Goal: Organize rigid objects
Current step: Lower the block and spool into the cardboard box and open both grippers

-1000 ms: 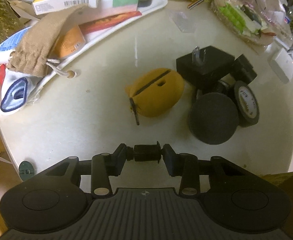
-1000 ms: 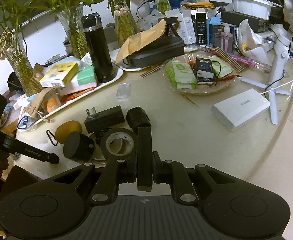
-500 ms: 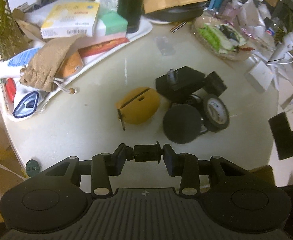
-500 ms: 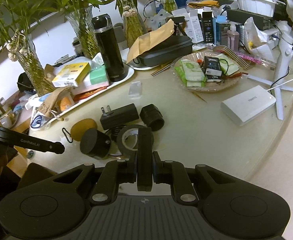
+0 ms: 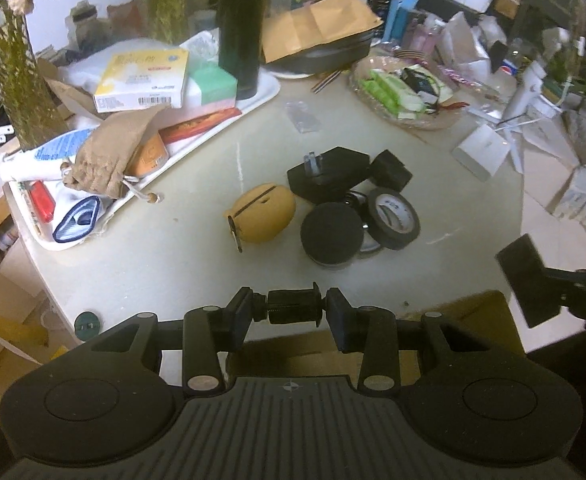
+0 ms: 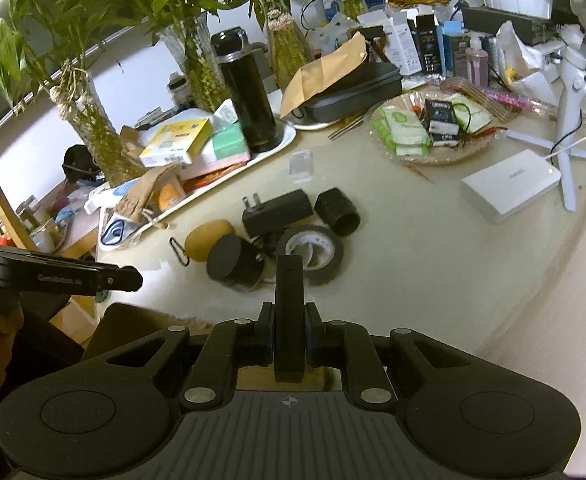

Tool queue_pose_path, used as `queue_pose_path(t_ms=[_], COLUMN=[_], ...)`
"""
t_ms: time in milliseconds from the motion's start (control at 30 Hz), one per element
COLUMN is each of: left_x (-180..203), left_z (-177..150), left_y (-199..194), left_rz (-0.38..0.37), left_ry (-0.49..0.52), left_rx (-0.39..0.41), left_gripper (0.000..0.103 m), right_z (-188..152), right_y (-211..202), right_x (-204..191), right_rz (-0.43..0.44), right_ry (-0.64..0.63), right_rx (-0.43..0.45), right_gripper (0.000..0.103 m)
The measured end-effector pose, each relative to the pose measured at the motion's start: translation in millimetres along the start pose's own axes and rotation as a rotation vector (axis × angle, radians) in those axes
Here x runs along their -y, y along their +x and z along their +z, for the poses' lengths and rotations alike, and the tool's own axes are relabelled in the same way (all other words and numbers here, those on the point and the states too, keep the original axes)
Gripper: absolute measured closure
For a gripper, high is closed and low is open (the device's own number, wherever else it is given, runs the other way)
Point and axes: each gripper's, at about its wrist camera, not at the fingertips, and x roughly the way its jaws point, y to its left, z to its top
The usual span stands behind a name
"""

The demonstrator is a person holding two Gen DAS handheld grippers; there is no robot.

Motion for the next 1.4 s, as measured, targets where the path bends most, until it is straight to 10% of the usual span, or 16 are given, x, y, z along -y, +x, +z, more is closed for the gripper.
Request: queue_pose_path(t_ms=[1033,1133,1267,1400], left_x=[4.8,3.4,2.1,3.1], left_z=[-53.4,-54.4,-56.5,-58.9], left_y=[-5.6,-6.0,-15.3,-24.9], left_rz=[-0.068,-0.061,-0.045,-0.026], left_ry=[0.054,0.052,0.043,0.06], left_rx=[-0.001,0.003,0.053,0.099], left_gripper=[0.063,0.059,0.037,0.033], right_z=[-40.8,-38.5,-36.9,-35.4], right_y=[12.5,12.6,8.8,7.3], right_x=[-28.4,-30.7,-34.6,-35.6], right_rz=[-0.026,-0.02,-0.015,-0.013], right_ry=[0.03,0.009,-0.019,-0.031], right_rx=[-0.108,-0.098,-0.066,-0.051], right_gripper=[0.085,0.068,0.019,0.006])
